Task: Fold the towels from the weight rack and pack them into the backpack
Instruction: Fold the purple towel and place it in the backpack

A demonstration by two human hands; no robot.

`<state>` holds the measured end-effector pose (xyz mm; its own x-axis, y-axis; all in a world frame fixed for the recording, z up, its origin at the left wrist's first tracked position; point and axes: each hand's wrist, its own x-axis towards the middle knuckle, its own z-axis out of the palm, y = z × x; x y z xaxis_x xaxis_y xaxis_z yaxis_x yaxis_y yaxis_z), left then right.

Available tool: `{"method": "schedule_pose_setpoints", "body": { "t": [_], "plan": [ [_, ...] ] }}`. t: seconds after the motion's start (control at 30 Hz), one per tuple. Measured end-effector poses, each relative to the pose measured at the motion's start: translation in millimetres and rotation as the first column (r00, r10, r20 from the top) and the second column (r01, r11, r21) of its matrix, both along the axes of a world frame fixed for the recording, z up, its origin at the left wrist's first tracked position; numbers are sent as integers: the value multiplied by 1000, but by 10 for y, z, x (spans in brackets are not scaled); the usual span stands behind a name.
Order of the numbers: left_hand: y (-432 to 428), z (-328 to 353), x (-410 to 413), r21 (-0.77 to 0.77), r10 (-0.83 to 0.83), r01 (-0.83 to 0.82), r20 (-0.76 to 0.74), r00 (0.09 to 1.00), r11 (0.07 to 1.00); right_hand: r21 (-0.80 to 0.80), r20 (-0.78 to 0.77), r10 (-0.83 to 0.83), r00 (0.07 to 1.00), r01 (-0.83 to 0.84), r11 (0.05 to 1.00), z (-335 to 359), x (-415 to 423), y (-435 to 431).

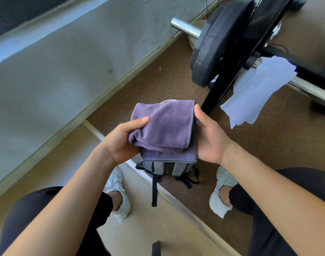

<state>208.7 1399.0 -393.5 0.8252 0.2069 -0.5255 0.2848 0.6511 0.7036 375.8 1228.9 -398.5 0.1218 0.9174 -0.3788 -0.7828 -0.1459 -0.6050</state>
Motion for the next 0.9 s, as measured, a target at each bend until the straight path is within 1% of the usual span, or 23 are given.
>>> {"method": "schedule_pose_setpoints", "body": {
  "t": [0.07, 0.1, 0.2, 0.27, 0.37, 0.43, 0.5, 0.53, 0.6, 0.63, 0.7, 0.73, 0.83, 0.9],
  "plan": [
    [5, -54, -12, 65, -130, 134, -69, 989, 989, -39, 29, -40, 999, 41, 998, 0, 4, -14],
    [5, -77, -18, 81, -158, 167, -106, 982, 983, -62, 35, -54, 998, 56, 997, 3, 4, -19],
    [0, -134, -24, 154, -144, 181, -224, 964, 971, -102, 52, -60, 997, 65, 993, 29, -2, -39],
    [-24, -174, -16, 195, -117, 173, -270, 956, 965, -124, 70, -61, 996, 69, 990, 42, -13, -48],
    [-72, -198, 10, 217, -133, 190, -253, 958, 958, -123, 117, -87, 989, 101, 987, 25, -31, -38],
    [-88, -175, 16, 240, -148, 206, -239, 960, 949, -121, 192, -80, 978, 105, 987, 3, -23, -29],
    [-89, -171, 18, 323, -136, 206, -227, 965, 924, -129, 257, -74, 963, 110, 986, -15, -9, -21],
    [-87, -193, 25, 385, -100, 177, -212, 972, 906, -130, 271, -89, 959, 128, 983, -24, 2, -15],
    [-100, -236, 52, 466, 7, 51, -120, 993, 883, -115, 283, -140, 949, 178, 977, -40, 29, -6],
    [-109, -252, 71, 454, 68, -32, -64, 996, 890, -104, 293, -159, 943, 197, 975, -47, 44, -4],
    [-107, -241, 100, 352, 166, -149, -16, 986, 924, -91, 319, -173, 932, 212, 973, -33, 67, -7],
    [-111, -209, 104, 293, 154, -143, -15, 988, 945, -88, 332, -174, 927, 214, 973, -20, 75, -12],
    [-123, -132, 71, 166, -2, 10, -48, 999, 986, -83, 373, -162, 914, 207, 975, 5, 78, -29],
    [-143, -150, 59, 162, -6, 12, -35, 999, 987, -81, 403, -143, 904, 191, 978, 17, 67, -33]
  ]
}}
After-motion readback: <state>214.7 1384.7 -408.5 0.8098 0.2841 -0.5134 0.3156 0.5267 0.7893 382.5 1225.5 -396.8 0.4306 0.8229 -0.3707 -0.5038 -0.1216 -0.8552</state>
